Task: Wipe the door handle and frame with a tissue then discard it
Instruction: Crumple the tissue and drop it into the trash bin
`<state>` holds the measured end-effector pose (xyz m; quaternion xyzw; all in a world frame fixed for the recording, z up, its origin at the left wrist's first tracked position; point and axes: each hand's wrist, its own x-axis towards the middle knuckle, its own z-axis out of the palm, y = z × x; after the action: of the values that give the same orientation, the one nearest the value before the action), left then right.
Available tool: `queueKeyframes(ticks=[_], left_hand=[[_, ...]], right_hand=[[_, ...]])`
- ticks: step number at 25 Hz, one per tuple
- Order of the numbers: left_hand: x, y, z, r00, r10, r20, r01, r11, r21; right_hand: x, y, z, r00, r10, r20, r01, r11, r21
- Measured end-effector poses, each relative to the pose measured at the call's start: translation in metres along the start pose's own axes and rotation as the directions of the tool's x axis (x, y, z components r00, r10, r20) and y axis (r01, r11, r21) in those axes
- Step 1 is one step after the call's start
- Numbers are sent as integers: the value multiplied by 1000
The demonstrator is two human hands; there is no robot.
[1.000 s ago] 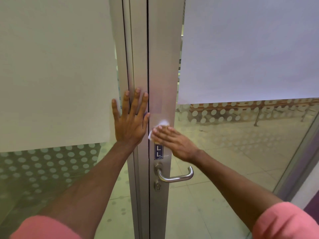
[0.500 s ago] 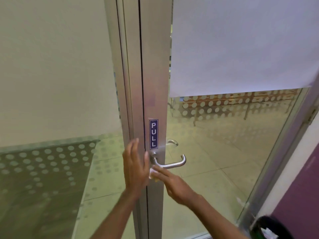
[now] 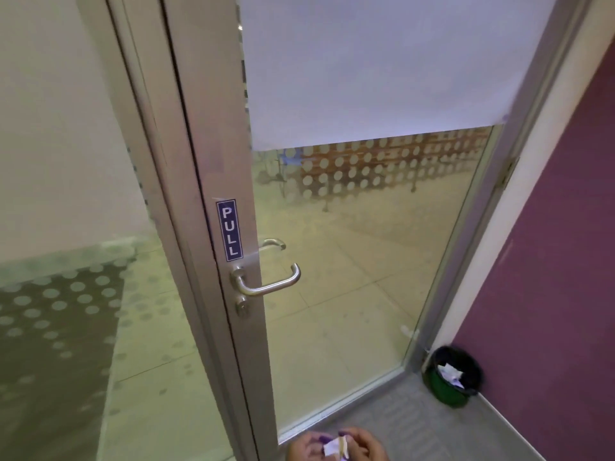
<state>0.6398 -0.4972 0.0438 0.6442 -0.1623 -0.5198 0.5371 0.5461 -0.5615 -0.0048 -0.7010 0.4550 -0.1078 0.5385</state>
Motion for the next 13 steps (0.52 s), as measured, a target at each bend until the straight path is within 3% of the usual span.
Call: queueKeyframes(ticks=[2,5,8,11,13], left_hand=[[4,-5,33,1000,8,-21,-8,1000,-25],[21,-7,96,994,73,-75,-70,997,41],[49,-11,164,995,48,-89,-42,997,66],[76,-14,239,997,-45,-60,44,999,-11],[93,-15,286,993,-119,4,119,983,-140]], right_hand=[[-3,9,-45,977,156,-144,-103,942,321],[-14,28,-116,948,253,-193,-108,826,553],[-11,53,-174,923,217,-318,-41,876,481],[-2,73,-231,788,236,-569,-23,934,357],[6,85,-266,731,216,-647,-10,951,308]])
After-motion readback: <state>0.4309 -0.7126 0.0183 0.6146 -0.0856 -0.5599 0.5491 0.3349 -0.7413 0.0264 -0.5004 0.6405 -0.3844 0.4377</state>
